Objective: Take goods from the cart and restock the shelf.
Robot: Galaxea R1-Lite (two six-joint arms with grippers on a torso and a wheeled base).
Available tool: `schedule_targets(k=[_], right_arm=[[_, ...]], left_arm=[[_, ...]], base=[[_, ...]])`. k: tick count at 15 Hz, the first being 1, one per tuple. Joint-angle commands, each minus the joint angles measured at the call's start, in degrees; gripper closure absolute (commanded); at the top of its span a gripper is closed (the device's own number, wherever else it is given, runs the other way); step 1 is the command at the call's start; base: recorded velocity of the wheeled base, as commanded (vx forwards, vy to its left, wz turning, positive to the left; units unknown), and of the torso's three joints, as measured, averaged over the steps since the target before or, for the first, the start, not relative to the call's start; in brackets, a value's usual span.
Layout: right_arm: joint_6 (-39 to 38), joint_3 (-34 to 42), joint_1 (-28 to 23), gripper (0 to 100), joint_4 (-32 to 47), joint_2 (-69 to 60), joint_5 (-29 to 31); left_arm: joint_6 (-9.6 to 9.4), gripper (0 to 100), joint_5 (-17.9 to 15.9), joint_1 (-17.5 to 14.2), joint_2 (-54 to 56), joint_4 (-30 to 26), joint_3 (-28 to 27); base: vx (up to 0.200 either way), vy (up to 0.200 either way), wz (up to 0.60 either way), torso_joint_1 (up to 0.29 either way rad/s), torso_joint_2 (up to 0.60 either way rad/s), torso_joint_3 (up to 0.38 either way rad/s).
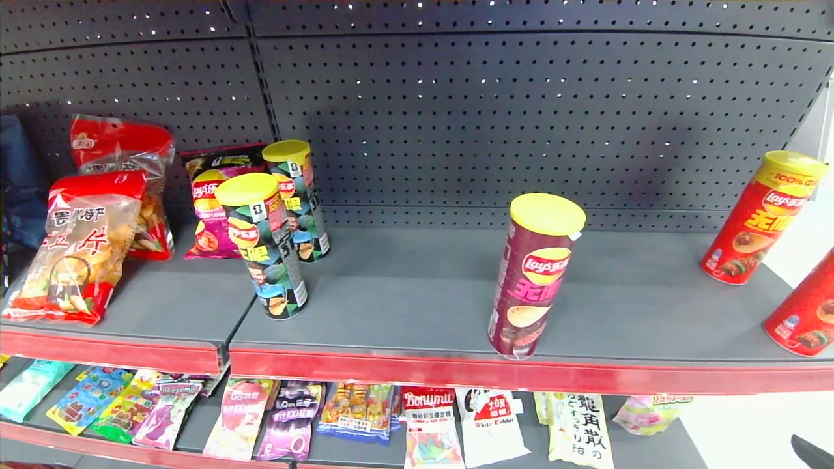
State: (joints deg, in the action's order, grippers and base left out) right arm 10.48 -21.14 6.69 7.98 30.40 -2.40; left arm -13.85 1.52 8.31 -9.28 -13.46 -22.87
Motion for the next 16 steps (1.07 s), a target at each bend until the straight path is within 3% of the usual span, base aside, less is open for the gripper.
schedule_targets(k=[1, 4, 5, 9, 14, 16], right_arm=[[0.2, 1.0, -2.2, 0, 0.3, -5.6, -0.1], [0.3, 1.8, -3.0, 0, 0.8, -6.1, 1.1], [1.4, 4.5, -3.9, 0, 0.7, -9.0, 4.2], [3.6, 5.1, -4.0, 0, 0.6, -9.3, 4.7], [5.7, 5.5, -4.1, 0, 0.9, -9.7, 4.8], [5.6, 5.5, -4.1, 0, 0.9, -9.4, 4.8]], left_arm=[[-0.04, 100, 0.1, 0.0, -1.4, 0.0, 0.2], [-0.30, 100, 0.1, 0.0, -0.3, 0.0, 0.8], [-1.36, 100, 0.1, 0.0, -0.2, 0.1, 0.7], [-1.88, 100, 0.3, 0.0, -0.4, 0.0, 0.8], [-1.97, 100, 0.1, 0.0, -0.1, 0.2, 0.6], [-1.97, 100, 0.1, 0.0, -0.2, 0.3, 0.5]], base=[[0.000, 0.000, 0.00, 0.000, 0.00, 0.000], [0.000, 0.000, 0.00, 0.000, 0.00, 0.000], [0.000, 0.000, 0.00, 0.000, 0.00, 0.000], [-0.150, 0.000, 0.00, 0.007, 0.01, 0.002], [0.000, 0.000, 0.00, 0.000, 0.00, 0.000], [0.000, 0.000, -0.60, 0.012, 0.00, 0.005]])
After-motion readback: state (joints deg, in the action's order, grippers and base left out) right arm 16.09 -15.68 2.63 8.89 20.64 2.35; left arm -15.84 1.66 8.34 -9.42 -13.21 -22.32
